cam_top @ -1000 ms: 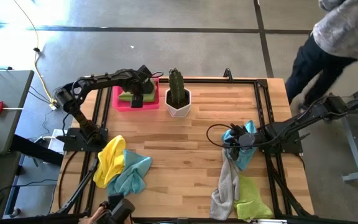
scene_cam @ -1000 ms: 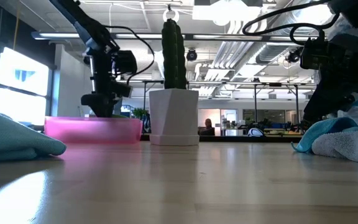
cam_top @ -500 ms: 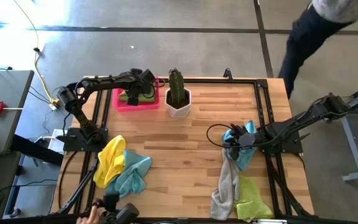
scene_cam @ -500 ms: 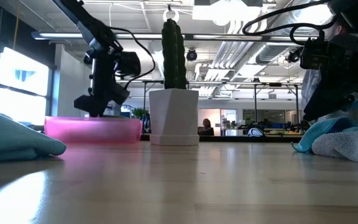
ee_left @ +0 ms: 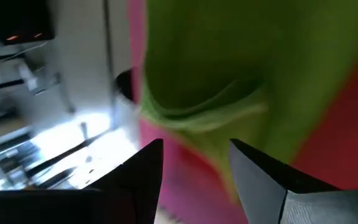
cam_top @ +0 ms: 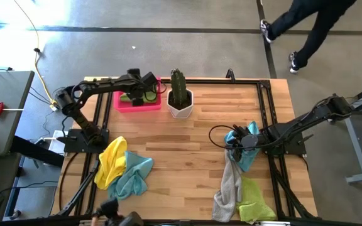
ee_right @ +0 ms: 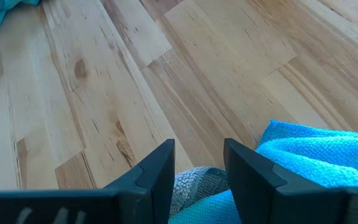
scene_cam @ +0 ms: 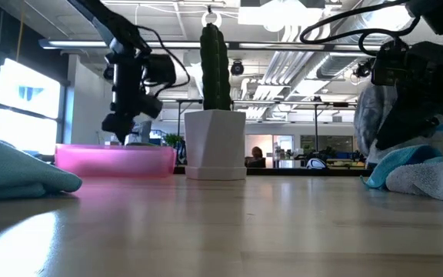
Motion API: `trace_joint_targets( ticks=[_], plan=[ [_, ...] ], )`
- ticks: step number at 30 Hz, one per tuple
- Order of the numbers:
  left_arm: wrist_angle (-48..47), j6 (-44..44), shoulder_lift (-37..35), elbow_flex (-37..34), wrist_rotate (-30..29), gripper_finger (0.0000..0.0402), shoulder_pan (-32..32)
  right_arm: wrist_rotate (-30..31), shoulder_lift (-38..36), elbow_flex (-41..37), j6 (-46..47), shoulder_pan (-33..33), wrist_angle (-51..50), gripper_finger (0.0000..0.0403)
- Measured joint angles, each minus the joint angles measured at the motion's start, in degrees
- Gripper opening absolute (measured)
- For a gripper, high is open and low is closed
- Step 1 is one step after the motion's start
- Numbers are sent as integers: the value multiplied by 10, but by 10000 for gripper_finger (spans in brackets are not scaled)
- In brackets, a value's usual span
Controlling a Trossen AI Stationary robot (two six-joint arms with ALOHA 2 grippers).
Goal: Fold microfiber towels
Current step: Fold the left blue microfiber towel
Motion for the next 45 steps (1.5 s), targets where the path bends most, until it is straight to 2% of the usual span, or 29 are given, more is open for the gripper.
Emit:
trace_joint_targets(
  ticks=[3, 8, 11, 13, 18, 25, 28, 31, 35, 38, 41, 45],
  plan=[
    [-20, -53, -21, 9, 101, 170, -32, 0, 0, 0, 1, 0, 0, 129],
    [-91, -161, -81, 20, 237, 170, -108, 0, 0, 0, 0, 0, 0, 129],
    [-96, -256, -124, 12, 330, 170, -172, 0, 0, 0, 0, 0, 0, 129],
    [-97, -318, -148, 1, 357, 170, -228, 0, 0, 0, 0, 0, 0, 129],
    [-95, -452, -166, -37, 354, 170, -395, 0, 0, 0, 0, 0, 0, 129],
    [-82, -613, -152, -57, 342, 170, -605, 0, 0, 0, 0, 0, -1, 129],
    [-54, -637, -135, -57, 338, 170, -676, 0, 0, 0, 0, 0, -2, 129],
    [-8, -619, -111, -57, 304, 170, -738, 0, 0, 0, 0, 0, -2, 129],
    [28, -570, -68, -57, 256, 170, -792, 0, 0, 0, -1, 0, -6, 129],
    [33, -586, -38, -57, 240, 171, -811, 0, 0, 0, -1, 0, -7, 129],
    [34, -662, -18, -57, 245, 171, -817, 0, 0, 0, 0, 0, -7, 129],
    [50, -823, -5, -57, 314, 171, -819, 0, 0, 0, 0, 0, -7, 129]
  ],
)
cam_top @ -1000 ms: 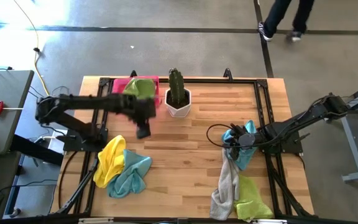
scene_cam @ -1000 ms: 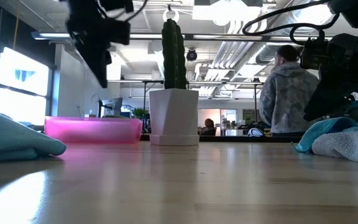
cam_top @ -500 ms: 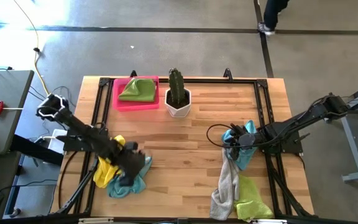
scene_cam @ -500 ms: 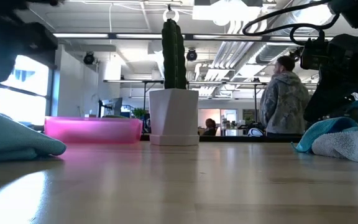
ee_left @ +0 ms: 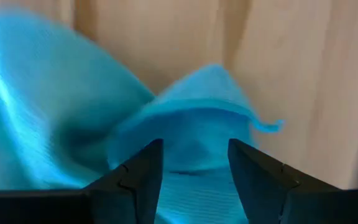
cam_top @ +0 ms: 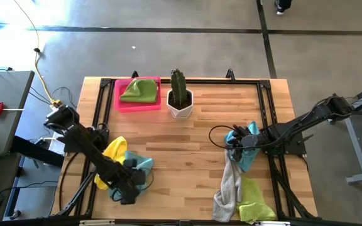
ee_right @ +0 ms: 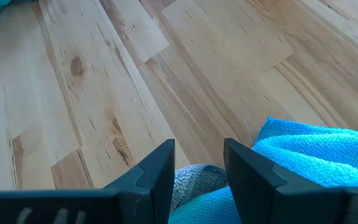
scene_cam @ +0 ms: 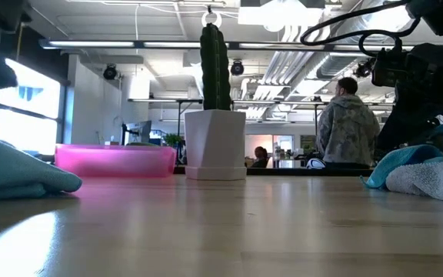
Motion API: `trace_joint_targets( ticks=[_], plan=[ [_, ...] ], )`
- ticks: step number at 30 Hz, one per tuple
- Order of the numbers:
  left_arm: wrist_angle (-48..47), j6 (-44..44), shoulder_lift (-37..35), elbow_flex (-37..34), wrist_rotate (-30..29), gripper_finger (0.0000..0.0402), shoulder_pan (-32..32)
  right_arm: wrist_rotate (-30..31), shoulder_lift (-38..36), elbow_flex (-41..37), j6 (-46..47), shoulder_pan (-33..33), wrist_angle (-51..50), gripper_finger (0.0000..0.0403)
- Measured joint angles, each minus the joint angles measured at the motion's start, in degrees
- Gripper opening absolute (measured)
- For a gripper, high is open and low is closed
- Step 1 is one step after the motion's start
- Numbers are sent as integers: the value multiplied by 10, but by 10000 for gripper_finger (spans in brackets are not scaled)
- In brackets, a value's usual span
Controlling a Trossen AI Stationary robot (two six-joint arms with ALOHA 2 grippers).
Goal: Fold microfiber towels
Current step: Fold the left blue microfiber towel
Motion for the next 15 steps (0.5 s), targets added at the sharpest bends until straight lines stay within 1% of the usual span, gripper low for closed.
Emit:
trace_joint_targets(
  ticks=[3, 5, 7, 11, 15],
  plan=[
    [23, -96, 1, 0, 44, 171, -15, 0, 0, 0, -1, 0, 0, 129],
    [32, -138, 1, 0, 48, 171, -31, 0, 0, 0, 0, 0, 0, 129],
    [33, -172, 1, 0, 39, 171, -50, 0, 0, 0, -1, 0, 0, 129],
    [33, -215, 5, 0, -3, 171, -86, 0, 0, 0, -1, 0, 0, 129],
    [33, -229, 20, 1, -29, 171, -109, 0, 0, 0, -1, 0, 0, 129]
  ],
)
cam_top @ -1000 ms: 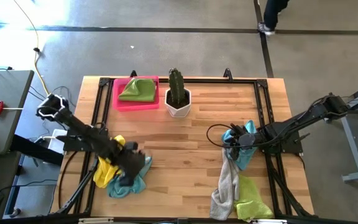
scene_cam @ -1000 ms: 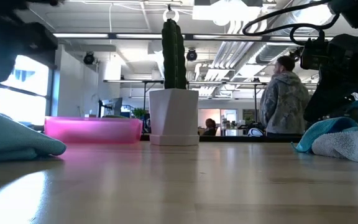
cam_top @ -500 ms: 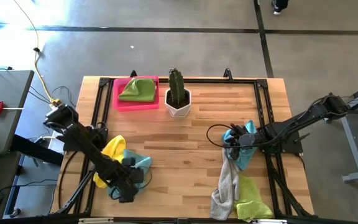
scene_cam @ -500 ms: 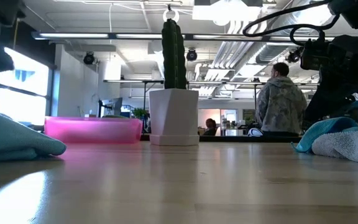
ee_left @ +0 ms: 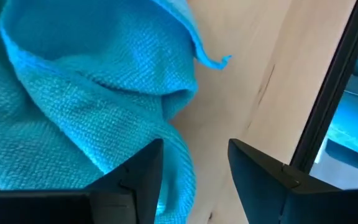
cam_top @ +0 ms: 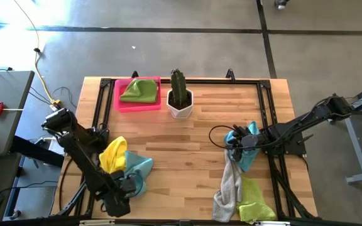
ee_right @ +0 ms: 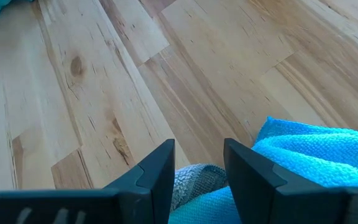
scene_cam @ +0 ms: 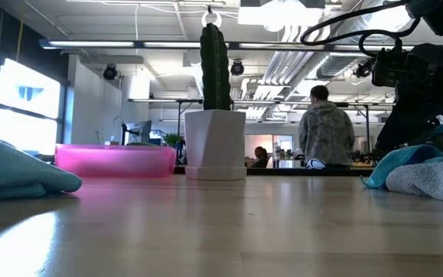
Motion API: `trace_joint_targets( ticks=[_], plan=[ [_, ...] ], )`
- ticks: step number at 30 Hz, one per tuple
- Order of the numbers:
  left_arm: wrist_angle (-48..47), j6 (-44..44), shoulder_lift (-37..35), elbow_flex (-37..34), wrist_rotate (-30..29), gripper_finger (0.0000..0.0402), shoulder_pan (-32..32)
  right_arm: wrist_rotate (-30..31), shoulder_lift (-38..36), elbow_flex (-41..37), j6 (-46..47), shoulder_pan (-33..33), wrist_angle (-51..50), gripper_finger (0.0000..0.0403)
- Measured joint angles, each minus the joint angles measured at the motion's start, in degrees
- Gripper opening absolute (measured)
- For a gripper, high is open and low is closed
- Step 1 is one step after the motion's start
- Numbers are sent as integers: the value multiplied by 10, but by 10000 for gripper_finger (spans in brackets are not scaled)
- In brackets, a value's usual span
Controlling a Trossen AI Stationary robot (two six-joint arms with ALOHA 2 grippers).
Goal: Fold microfiber towels
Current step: Fold the left blue microfiber towel
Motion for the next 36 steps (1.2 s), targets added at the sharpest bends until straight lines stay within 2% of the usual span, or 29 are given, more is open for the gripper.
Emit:
trace_joint_targets(
  ticks=[8, 15, 21, 25, 32, 36],
  plan=[
    [-4, 10, 55, 0, -10, 171, -33, 0, 0, 0, 1, 0, 0, 129],
    [-22, -19, 72, 3, -54, 171, -45, 0, 0, 0, 0, 0, 0, 129],
    [-27, 51, 74, 1, -115, 164, -41, 0, 0, 0, 1, 0, 0, 129],
    [-33, 88, 75, 0, -128, 130, -33, 0, 0, 0, 1, 0, 0, 129],
    [-32, 102, 75, 3, -122, 13, -17, 0, 0, 0, 0, 0, 0, 129],
    [-36, 152, 71, 39, -119, 14, 2, 0, 0, 0, 0, 0, 0, 129]
  ],
)
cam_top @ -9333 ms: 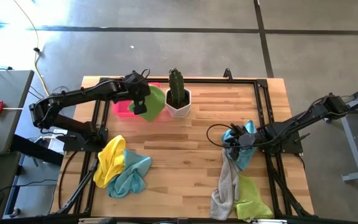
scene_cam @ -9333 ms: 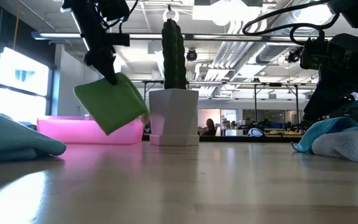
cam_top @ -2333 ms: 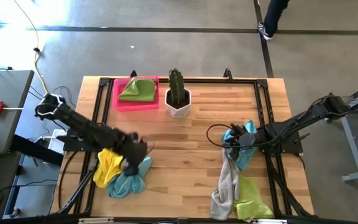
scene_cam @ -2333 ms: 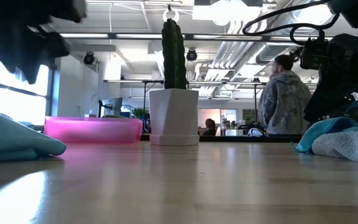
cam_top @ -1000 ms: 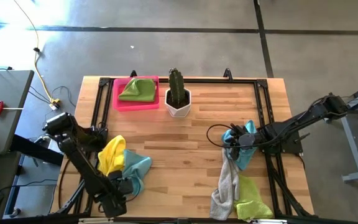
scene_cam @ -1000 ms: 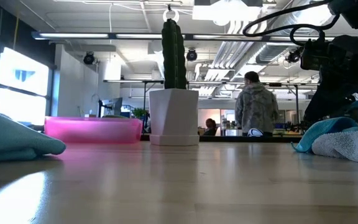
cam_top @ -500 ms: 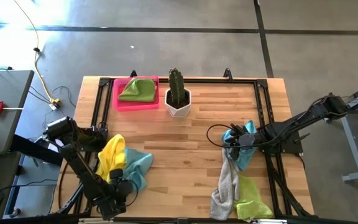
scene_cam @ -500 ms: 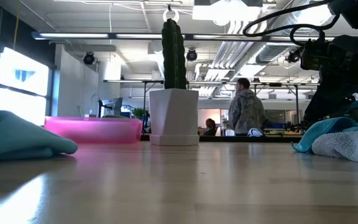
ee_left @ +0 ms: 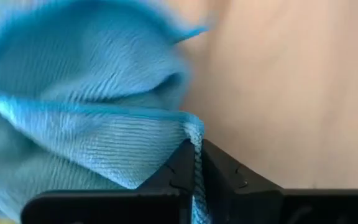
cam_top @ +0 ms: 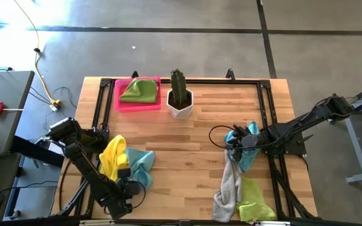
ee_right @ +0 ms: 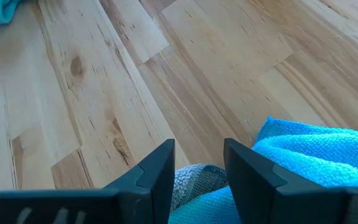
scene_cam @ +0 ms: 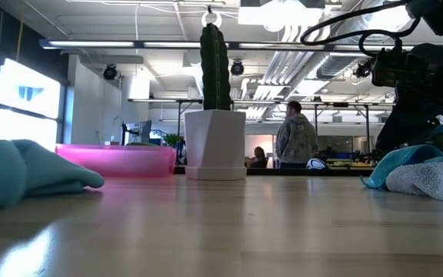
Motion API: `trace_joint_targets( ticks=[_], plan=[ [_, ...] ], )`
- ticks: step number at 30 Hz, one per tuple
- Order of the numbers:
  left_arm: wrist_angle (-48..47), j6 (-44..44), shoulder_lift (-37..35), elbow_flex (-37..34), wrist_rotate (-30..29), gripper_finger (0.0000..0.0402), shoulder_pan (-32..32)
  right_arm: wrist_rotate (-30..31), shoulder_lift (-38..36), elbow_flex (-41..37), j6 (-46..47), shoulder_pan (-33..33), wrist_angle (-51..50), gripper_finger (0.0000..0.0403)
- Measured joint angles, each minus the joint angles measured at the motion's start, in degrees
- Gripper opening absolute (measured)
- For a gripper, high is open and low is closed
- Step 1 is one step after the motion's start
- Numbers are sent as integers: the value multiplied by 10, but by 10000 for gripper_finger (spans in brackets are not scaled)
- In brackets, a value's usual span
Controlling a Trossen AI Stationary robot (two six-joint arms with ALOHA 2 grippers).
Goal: Fold microfiber towels
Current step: Fold the left blue microfiber towel
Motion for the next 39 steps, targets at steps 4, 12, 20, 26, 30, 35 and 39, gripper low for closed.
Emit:
trace_joint_targets(
  ticks=[4, 12, 20, 26, 30, 35, 39],
  plan=[
    [-20, 95, -15, 71, 0, 4, 30, 0, 0, 0, 1, 0, 0, 129],
    [-68, 337, -26, 238, -42, 2, 106, -1, 0, 0, 0, 0, -2, 129],
    [-77, 532, -26, 333, -53, 2, 188, -36, 0, 0, -116, 0, -22, 129],
    [-95, 606, -26, 351, -52, 1, 233, -36, 0, 0, -116, 0, -22, 129],
    [-103, 614, -26, 351, -22, 1, 262, -18, 0, 0, -115, 0, -14, 129],
    [-128, 603, -25, 351, 26, 1, 278, 53, 0, 0, -36, 0, 57, 129],
    [-129, 628, -25, 351, 33, 1, 283, 121, 0, 0, -12, 0, 104, 129]
  ],
)
